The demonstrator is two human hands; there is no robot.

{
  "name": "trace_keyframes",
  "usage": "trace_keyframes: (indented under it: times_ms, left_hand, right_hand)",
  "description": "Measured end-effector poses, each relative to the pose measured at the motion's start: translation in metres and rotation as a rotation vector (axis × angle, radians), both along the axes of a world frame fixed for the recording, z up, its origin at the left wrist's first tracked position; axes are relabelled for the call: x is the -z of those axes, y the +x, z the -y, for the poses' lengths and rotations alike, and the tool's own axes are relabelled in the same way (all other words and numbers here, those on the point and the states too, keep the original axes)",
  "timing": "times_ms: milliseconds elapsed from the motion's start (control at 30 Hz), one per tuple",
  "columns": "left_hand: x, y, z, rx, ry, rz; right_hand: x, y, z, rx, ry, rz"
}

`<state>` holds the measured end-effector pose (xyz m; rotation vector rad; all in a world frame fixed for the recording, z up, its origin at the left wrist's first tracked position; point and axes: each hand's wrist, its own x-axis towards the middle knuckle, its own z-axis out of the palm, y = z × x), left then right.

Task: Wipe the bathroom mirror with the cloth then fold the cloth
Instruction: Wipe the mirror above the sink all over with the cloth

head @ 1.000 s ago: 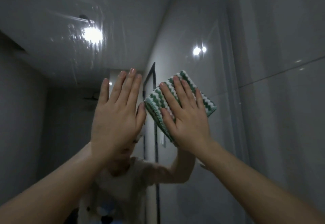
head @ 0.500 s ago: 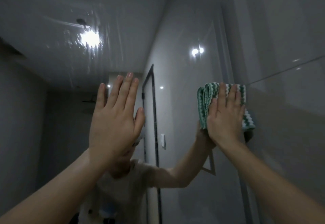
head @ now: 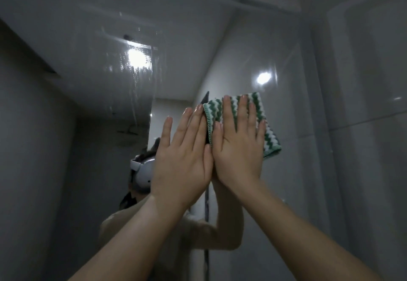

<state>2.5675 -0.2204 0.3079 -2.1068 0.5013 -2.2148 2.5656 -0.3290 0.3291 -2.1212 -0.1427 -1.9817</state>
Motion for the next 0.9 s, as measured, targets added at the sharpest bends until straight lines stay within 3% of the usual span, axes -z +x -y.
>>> trace_keyframes:
  times_ms: [367, 633, 900]
  left_hand:
    - [-0.024, -0.009, -0.004, -0.019, 0.016, -0.046]
    - [-0.111, -0.008, 0.019, -0.064, -0.088, -0.118]
    - [-0.115, 0.005, 0.017, -0.062, -0.070, -0.058]
  right_hand:
    - [-0.035, 0.005, 0.056, 0.009, -0.382, 0.029]
    - [-0.073, 0.014, 0.114, 0.015, -0.175, 0.044]
    - [-0.075, 0.015, 0.180, 0.032, -0.017, 0.007]
